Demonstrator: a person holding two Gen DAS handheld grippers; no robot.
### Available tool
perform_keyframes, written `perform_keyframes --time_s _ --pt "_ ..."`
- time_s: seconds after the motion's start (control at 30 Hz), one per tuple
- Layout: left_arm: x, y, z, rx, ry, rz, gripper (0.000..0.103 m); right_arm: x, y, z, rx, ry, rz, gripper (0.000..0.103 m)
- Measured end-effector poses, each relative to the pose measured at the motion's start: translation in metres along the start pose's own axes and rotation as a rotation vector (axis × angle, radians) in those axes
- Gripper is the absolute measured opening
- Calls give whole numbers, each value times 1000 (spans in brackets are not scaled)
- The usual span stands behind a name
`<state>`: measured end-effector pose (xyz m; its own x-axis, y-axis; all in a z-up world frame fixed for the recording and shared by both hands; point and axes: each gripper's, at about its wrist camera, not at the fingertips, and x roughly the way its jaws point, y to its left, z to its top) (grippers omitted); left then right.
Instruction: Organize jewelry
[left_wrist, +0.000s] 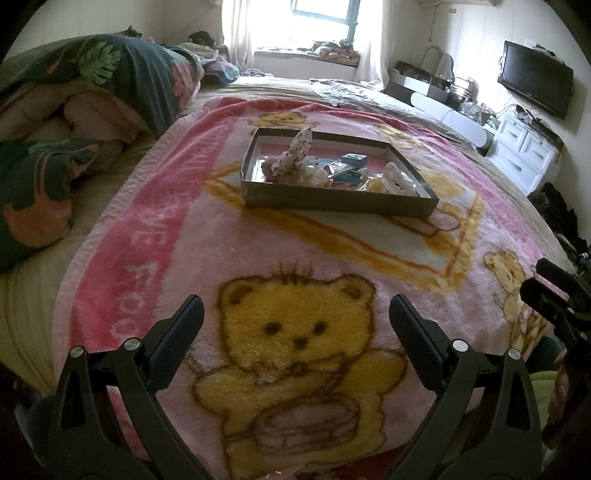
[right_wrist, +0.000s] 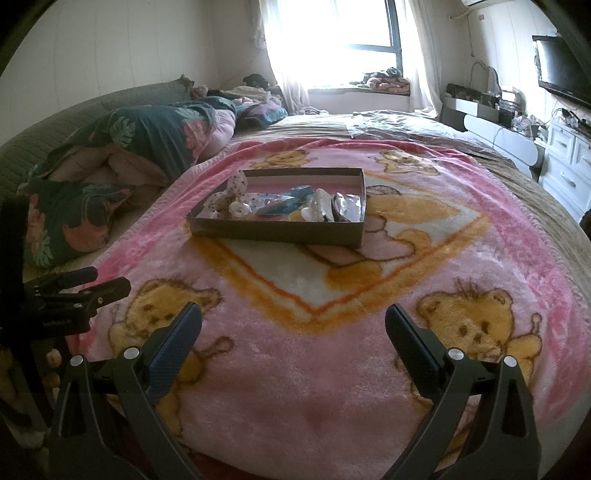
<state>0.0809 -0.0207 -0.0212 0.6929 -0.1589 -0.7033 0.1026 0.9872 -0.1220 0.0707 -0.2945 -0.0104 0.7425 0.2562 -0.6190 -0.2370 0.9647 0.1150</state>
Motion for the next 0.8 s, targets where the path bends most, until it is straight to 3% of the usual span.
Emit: perform_keyframes --time_s 0.17,0.33,0.57,0.67,0.8 --pt "2 0 2 0 0 -16 94 2 -2 -2 0 1 -7 99" --pt "2 0 5 5 -10 39 94 5 -4 -2 7 5 -9 99" --pt "11 16 12 -56 17 46 94 11 -12 4 25 20 -28 99" --pt "27 44 27 -113 48 93 94 21 -35 16 56 28 -59 99" --pt "63 103 52 -199 102 168 94 57 -112 48 140 73 -185 99"
